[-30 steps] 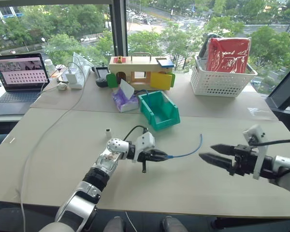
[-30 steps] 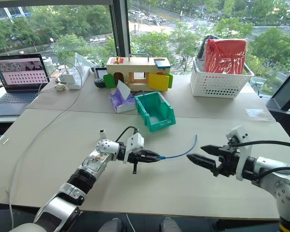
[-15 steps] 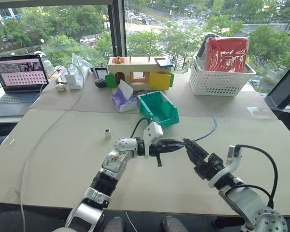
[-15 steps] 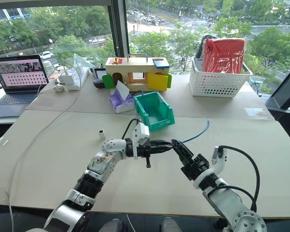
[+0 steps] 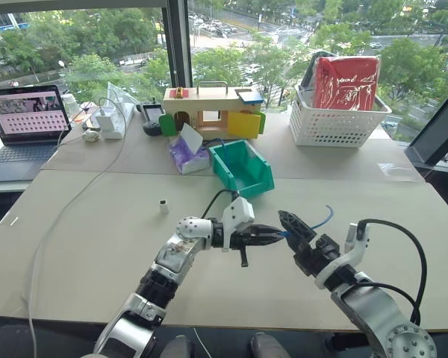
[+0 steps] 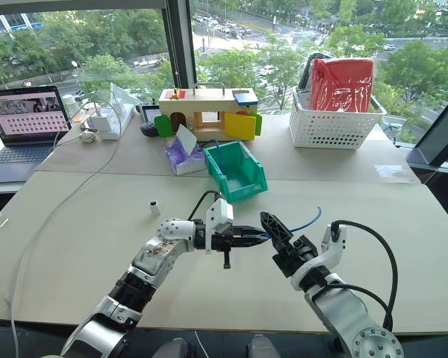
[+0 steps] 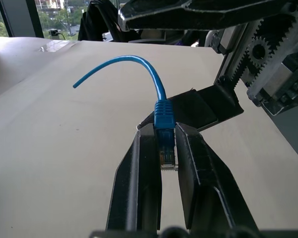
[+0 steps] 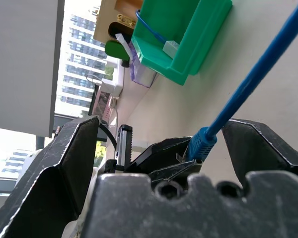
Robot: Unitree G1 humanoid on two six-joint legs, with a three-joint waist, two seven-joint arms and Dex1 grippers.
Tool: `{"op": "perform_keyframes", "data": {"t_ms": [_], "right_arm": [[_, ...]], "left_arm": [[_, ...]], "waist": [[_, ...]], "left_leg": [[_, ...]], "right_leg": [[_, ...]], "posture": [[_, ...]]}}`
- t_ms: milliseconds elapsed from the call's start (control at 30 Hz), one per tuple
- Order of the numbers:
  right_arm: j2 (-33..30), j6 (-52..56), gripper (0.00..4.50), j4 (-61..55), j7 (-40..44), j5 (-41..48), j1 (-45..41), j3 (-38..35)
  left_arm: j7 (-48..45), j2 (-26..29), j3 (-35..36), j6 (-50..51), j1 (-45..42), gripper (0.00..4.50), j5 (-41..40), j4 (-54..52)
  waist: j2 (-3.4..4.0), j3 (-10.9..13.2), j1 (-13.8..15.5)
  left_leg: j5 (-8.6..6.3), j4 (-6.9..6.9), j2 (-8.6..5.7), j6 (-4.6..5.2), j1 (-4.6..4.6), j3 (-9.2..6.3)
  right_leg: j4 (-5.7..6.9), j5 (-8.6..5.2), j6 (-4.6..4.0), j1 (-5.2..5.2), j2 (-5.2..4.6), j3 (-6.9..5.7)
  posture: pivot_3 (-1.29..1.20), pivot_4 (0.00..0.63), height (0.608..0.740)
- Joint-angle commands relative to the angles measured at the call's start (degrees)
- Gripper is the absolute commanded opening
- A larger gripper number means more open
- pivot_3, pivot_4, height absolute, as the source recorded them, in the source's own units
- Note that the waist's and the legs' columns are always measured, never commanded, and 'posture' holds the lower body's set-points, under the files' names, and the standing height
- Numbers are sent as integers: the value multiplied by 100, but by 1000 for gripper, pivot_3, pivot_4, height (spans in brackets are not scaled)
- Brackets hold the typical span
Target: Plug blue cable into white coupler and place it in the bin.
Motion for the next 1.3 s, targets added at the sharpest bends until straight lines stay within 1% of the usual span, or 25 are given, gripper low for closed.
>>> {"op": "perform_keyframes", "data": {"t_ms": [33,67,133,267,300,467,500,567,700,767,800,833,867,900,933,967,1033,1100,1167,1233,1300], "right_arm": [[-116,-341,2788,-352,42,128,35,215],[-150,-402,2478,-371,37,146,58,269],[-234,-503,1713,-398,30,182,108,356],[-393,-663,416,-415,31,245,168,518],[-427,-699,15,-413,29,257,181,553],[-571,-850,15,-384,26,286,198,671],[-598,-881,1,-374,28,289,189,689],[-601,-992,0,-352,64,209,154,688],[-312,-1521,0,-286,99,34,123,462],[-273,-1613,0,-253,122,-15,143,446],[-266,-1646,0,-231,128,-17,142,449],[-285,-1646,0,-181,142,-1,110,472],[-311,-1650,0,-146,156,15,87,492],[-348,-1632,0,-104,170,39,60,510],[-392,-1587,0,-15,202,54,0,539],[-431,-1556,0,47,226,74,-38,549],[-414,-1571,0,185,232,166,-130,568],[-389,-1586,0,297,246,264,-167,561],[-402,-1576,0,343,269,309,-176,549],[-432,-1551,0,389,297,341,-193,542],[-466,-1522,0,420,319,380,-200,542]], "left_arm": [[-13,-33,-11,-77,-107,55,3,-88],[-8,-40,-13,-81,-108,55,6,-83],[-4,-48,-22,-83,-103,55,8,-88],[8,-68,-21,-93,-115,55,12,-53],[24,-80,-14,-90,-120,55,9,-42],[81,-171,112,170,-114,55,-199,-84],[25,-170,158,374,-112,555,-345,-142],[-259,-53,141,692,-53,1160,-604,-420],[-403,516,221,813,-97,2605,-493,-767],[-228,733,581,1042,-125,3398,-689,-966],[-140,880,775,1124,-117,3698,-759,-1086],[-30,1078,1134,1266,-69,4116,-945,-1243],[47,1206,1372,1372,-34,4400,-1073,-1354],[135,1324,1581,1445,8,4465,-1160,-1431],[400,1495,1992,1460,82,4465,-1209,-1459],[600,1601,2246,1467,132,4465,-1225,-1481],[1561,1713,2924,1317,258,4465,-951,-1351],[2435,1583,3446,1335,472,4465,-859,-1515],[2750,1494,3577,1411,589,4465,-919,-1707],[2806,1395,3575,1566,861,4465,-1173,-2124],[2951,1260,3558,1665,1147,4465,-1320,-2522]], "waist": [[0,0,0],[0,0,2],[0,0,5],[0,0,4],[0,0,4],[-1,0,7],[-1,0,6],[-1,0,-4],[0,0,-7],[-1,0,-4],[-1,0,-3],[-1,1,-5],[0,1,-13],[0,1,-23],[0,2,-23],[0,2,-31],[0,2,-23],[0,2,2],[-2,3,27],[-7,4,79],[-9,4,106]], "left_leg": [[0,0,0,0,0,0],[0,0,0,0,0,0],[0,0,0,0,0,0],[0,0,0,0,-2,0],[0,0,0,0,-1,1],[0,0,0,0,-2,0],[0,0,0,0,-2,1],[0,0,0,0,-2,0],[0,0,3,0,-1,-2],[0,0,4,0,1,0],[0,0,5,0,0,-1],[0,0,6,0,0,0],[0,0,7,0,0,-1],[0,0,9,0,1,0],[0,-1,14,0,0,1],[0,-1,15,0,2,0],[0,-2,16,0,6,1],[0,-2,17,0,7,0],[0,-2,15,0,4,0],[0,-1,9,0,-4,1],[0,-1,7,-1,-9,3]], "right_leg": [[0,0,0,0,0,1],[0,0,0,0,0,0],[-1,0,0,0,0,0],[-4,0,0,0,-1,0],[-4,0,0,0,-1,0],[-4,0,0,1,-1,1],[-5,0,0,1,-1,0],[-4,0,0,1,-1,1],[-3,-1,-2,-2,3,0],[-3,-1,-2,0,2,1],[-3,-1,-2,-1,2,0],[-3,-2,-2,-2,2,0],[-3,-2,-2,-2,2,0],[-2,-2,-3,-3,3,0],[-3,-2,-5,-6,6,0],[-1,-2,-8,-4,7,0],[0,-3,-9,-3,7,-1],[0,-3,-8,-2,6,-1],[-3,-2,-8,-1,3,-2],[-4,14,-33,-2,-6,-9],[-11,17,-34,-1,-14,-10]], "posture": [[0,150,719],[0,150,719],[0,150,719],[0,150,719],[0,150,719],[0,150,719],[0,150,719],[0,150,719],[0,150,719],[0,150,719],[0,150,719],[0,150,719],[0,150,719],[0,150,719],[0,150,719],[0,150,719],[0,150,719],[0,150,719],[0,150,719],[0,150,719],[0,150,719]]}}
